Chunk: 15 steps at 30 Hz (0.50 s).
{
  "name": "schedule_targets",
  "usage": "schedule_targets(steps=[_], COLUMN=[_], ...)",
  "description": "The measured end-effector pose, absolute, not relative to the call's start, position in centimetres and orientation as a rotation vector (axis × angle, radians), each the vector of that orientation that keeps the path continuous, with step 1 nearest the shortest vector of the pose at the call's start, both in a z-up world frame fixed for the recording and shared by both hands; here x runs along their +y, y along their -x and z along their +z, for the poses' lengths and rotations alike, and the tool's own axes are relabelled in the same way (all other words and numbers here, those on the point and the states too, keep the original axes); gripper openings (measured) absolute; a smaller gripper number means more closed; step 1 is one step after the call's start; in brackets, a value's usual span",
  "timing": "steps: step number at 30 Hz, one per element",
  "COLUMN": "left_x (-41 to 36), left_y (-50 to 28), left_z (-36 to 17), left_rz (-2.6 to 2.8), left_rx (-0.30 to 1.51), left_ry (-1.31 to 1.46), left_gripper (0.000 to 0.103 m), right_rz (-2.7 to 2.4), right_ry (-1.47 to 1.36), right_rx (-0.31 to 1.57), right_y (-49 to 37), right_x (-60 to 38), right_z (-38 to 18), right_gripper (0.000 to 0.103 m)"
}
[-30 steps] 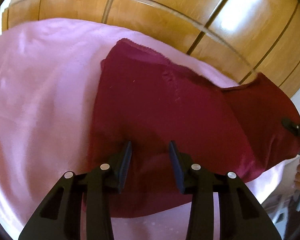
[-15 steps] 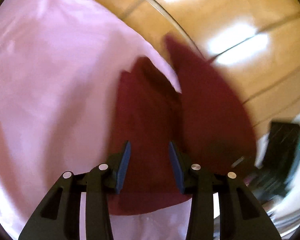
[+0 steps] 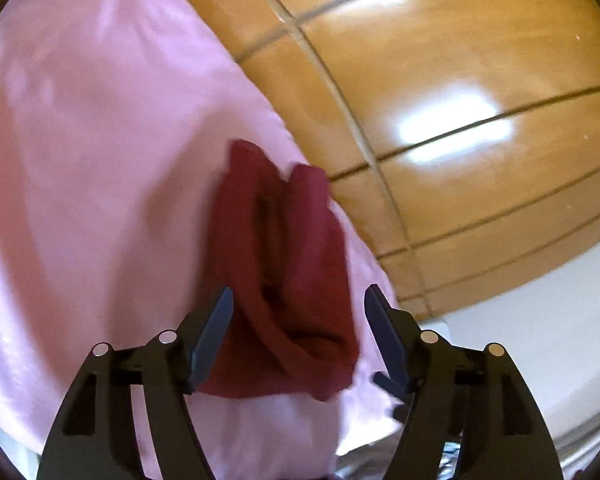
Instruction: Fold small clothes
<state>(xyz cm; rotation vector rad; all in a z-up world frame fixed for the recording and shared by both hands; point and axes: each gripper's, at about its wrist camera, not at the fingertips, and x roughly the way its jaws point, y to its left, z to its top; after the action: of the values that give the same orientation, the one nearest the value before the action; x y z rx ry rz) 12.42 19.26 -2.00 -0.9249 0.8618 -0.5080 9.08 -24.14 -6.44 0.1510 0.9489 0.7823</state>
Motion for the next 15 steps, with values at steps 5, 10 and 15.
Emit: schedule_targets(steps=[5,10,15], left_x=[15.5,11.3,8.8], left_y=[-14.8,-16.8,-16.8], left_z=[-0.8,-1.8,-1.9], left_rz=[-0.506,-0.48,-0.385], left_rx=[0.944,1.075,1.091], left_ry=[0.764,0.597,0.372], left_gripper=[0.073,0.073,0.029], right_rz=[0.654,0.639,0.624], right_ry=[-0.13,-0.094,-0.049], right_rx=[1.0,1.002,0.98], right_y=[-7.6,-8.3,-10.3], right_x=[-26.8,-24.8,-21.1], right_z=[-9.7,-11.1,-11.3], right_gripper=[0.067,0.067,0.045])
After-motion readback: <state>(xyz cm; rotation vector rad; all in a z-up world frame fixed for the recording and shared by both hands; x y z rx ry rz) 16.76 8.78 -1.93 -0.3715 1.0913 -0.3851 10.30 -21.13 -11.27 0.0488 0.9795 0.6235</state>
